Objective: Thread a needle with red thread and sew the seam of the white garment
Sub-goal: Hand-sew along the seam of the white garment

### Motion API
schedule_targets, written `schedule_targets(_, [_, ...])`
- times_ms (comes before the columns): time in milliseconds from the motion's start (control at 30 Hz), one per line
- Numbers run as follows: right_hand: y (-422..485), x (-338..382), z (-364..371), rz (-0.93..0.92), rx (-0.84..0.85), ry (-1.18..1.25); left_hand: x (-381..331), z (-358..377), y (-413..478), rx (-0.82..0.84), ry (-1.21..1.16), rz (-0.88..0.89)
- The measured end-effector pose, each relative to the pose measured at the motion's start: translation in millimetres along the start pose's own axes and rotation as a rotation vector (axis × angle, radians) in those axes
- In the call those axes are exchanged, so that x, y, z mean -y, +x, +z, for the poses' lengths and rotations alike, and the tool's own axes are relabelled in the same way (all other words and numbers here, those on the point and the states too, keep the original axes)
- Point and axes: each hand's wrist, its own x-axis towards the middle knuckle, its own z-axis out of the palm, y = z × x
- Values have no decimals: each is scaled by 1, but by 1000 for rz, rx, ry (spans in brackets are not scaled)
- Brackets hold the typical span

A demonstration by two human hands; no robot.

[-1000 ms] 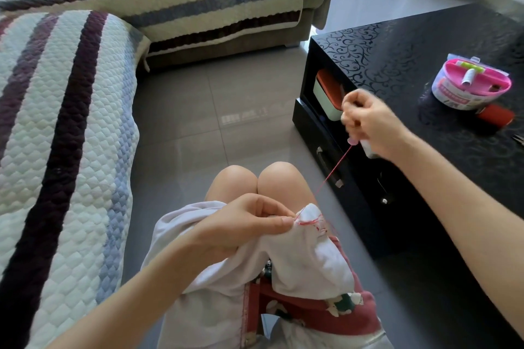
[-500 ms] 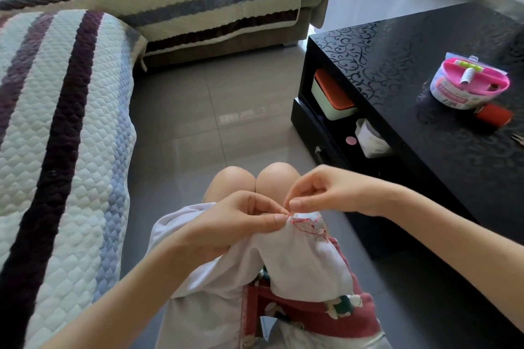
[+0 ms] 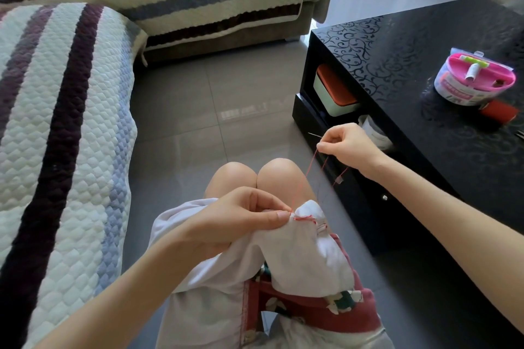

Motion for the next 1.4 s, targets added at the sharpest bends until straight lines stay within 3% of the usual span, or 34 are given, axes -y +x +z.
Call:
schedule_targets(133, [16, -28, 7, 57, -131, -370, 0, 1, -1, 14, -16, -10])
schedule_targets(300, [20, -53, 18, 148, -179, -577, 0, 0, -3, 33, -36, -17])
schedule_targets(467, [15, -62, 20, 185, -166, -637, 1, -1, -2, 25, -49, -18])
schedule_targets(533, [9, -54, 20, 147, -135, -532, 2, -1, -1, 15, -57, -15])
schedule_targets(600, [-7, -32, 16, 71, -28, -191, 2, -1, -1, -3, -62, -15])
schedule_targets(667, [-37, 4, 9, -15, 226, 217, 3, -3, -1, -10, -67, -13])
schedule_targets(767, [-74, 32, 4, -93, 613, 343, 3, -4, -1, -9, -65, -2])
schedule_targets(833, [-87, 31, 8, -83, 698, 349, 3, -5, -1, -46, -9, 14])
schedule_targets(967, [-100, 28, 2, -29, 656, 426, 7, -7, -4, -204, 210, 17])
schedule_targets(1100, [-111, 26, -8, 3, 661, 426, 12, 3, -1, -207, 304, 11])
schedule_targets(1233, [-114, 15, -1, 63, 478, 291, 14, 13, 8, -253, 362, 9])
schedule_targets(1400, [-124, 10, 8, -194, 181, 72, 18, 12, 14, -280, 282, -36])
